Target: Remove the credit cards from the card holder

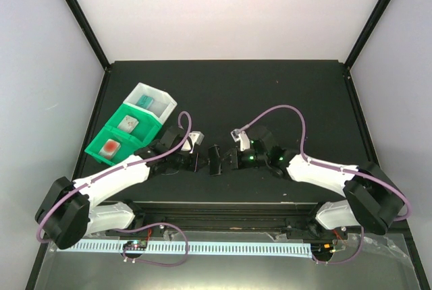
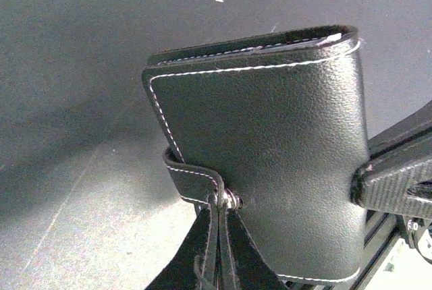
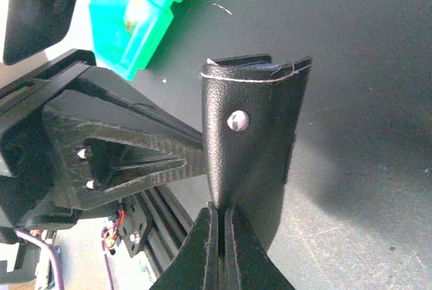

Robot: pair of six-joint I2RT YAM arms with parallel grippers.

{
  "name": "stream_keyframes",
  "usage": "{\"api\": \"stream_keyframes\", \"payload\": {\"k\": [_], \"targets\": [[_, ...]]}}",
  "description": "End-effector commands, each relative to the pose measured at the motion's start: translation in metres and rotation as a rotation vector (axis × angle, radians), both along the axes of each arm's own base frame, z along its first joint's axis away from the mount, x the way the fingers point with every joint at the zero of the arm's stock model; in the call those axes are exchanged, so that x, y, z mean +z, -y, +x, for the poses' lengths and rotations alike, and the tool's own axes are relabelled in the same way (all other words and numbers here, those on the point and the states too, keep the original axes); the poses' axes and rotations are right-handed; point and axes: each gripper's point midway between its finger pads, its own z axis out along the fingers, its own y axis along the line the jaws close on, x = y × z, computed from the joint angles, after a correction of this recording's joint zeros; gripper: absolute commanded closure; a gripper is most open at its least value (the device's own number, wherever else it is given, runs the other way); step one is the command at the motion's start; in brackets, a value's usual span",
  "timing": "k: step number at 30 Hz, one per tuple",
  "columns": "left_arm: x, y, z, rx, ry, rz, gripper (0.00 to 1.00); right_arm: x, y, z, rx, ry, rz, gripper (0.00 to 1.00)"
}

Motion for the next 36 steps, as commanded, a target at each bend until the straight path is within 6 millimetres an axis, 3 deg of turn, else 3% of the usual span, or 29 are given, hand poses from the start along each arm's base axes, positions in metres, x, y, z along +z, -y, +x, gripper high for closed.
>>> {"api": "stream_keyframes", "payload": {"k": [1,13,20,24,29,36], "targets": [[-0.022,-0.019,0.0,0.05,-0.03,0.11,0.98,-0.009,0.001,0.003,-0.016,0.025,-0.021,0.99],[-0.026,-0.027,-0.009,0.065,-0.061,0.126,0.98,-0.058,0.016,0.011,-0.065,0.01,-0.171,0.99],[-0.03,-0.034,-0.012,0.081,-0.066,0.152,0.98,-0.074,0.027,0.013,-0.101,0.016,-0.231,0.99],[-0.025,-0.026,-0.015,0.053,-0.065,0.1,0.98,-0.078,0.025,0.011,-0.085,0.007,-0.232,0.99],[-0.003,-0.009,-0.022,0.004,-0.063,-0.036,0.98,-0.077,0.03,0.012,-0.084,0.012,-0.275,0.78],[0.029,0.005,-0.026,-0.029,-0.036,-0.172,0.99,-0.058,0.027,0.007,-0.032,0.042,-0.263,0.49]]}}
